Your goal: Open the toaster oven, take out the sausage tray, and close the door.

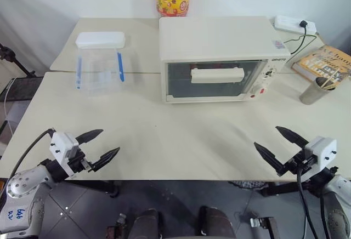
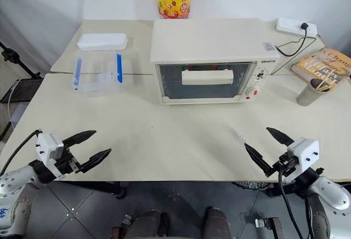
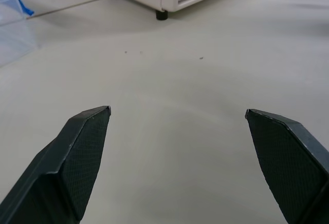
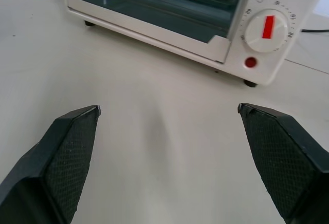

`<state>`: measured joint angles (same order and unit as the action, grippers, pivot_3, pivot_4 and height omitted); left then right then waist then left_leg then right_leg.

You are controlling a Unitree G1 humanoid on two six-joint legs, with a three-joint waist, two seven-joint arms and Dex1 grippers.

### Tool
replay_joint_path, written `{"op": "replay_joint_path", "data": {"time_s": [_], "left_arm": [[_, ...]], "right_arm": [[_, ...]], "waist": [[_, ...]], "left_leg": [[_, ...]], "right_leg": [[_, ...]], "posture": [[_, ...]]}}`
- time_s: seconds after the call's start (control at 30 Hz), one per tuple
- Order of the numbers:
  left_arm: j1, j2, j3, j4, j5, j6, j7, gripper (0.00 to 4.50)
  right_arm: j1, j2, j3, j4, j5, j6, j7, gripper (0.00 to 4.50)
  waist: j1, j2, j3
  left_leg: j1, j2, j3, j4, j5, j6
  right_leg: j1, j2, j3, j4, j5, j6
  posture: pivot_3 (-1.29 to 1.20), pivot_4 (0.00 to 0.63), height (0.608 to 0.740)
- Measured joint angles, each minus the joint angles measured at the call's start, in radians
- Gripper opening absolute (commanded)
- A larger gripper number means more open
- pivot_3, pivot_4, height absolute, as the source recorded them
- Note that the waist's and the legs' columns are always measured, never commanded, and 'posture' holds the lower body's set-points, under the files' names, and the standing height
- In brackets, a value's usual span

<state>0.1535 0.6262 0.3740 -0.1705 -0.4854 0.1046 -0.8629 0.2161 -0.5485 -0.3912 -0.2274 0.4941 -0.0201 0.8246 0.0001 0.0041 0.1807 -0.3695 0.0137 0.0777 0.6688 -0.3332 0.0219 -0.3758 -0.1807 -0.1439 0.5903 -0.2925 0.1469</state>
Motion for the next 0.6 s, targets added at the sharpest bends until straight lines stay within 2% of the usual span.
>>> {"op": "replay_joint_path", "data": {"time_s": [0.17, 0.33, 0.5, 0.6], "left_arm": [[-0.011, -0.019, 0.001, -0.042, -0.059, 0.075, 0.031, 4.48], [-0.106, 0.025, 0.022, -0.070, -0.290, 0.249, -0.038, 4.48], [-0.224, 0.027, 0.007, -0.095, -0.311, 0.277, -0.024, 4.48], [-0.261, 0.017, -0.003, -0.095, -0.316, 0.290, -0.019, 4.48]], "right_arm": [[-0.090, 0.001, 0.026, 0.017, 0.051, 0.065, 0.005, 4.50], [-0.303, -0.006, 0.073, 0.030, 0.158, 0.237, -0.010, 4.50], [-0.509, -0.011, 0.118, 0.117, 0.198, 0.348, -0.007, 4.50], [-0.565, -0.012, 0.133, 0.174, 0.190, 0.358, 0.006, 4.50]], "waist": [[-0.001, 0.000, 0.000], [-0.002, 0.000, 0.000], [0.002, 0.000, 0.000], [0.001, 0.000, 0.000]], "left_leg": [[0.000, 0.001, 0.000, 0.001, 0.000, 0.000], [0.000, 0.001, 0.000, 0.001, 0.000, 0.000], [-0.001, -0.002, 0.001, 0.001, 0.000, 0.000], [-0.001, -0.003, 0.001, 0.001, 0.000, 0.000]], "right_leg": [[0.000, 0.000, 0.001, 0.001, 0.000, 0.000], [-0.001, 0.001, 0.002, 0.002, 0.000, 0.000], [-0.001, 0.000, 0.001, 0.001, 0.000, 0.000], [-0.001, 0.001, 0.001, 0.000, 0.000, 0.000]], "posture": [[0.00, 0.150, 0.740], [0.00, 0.150, 0.740], [0.00, 0.150, 0.740], [0.00, 0.150, 0.740]]}}
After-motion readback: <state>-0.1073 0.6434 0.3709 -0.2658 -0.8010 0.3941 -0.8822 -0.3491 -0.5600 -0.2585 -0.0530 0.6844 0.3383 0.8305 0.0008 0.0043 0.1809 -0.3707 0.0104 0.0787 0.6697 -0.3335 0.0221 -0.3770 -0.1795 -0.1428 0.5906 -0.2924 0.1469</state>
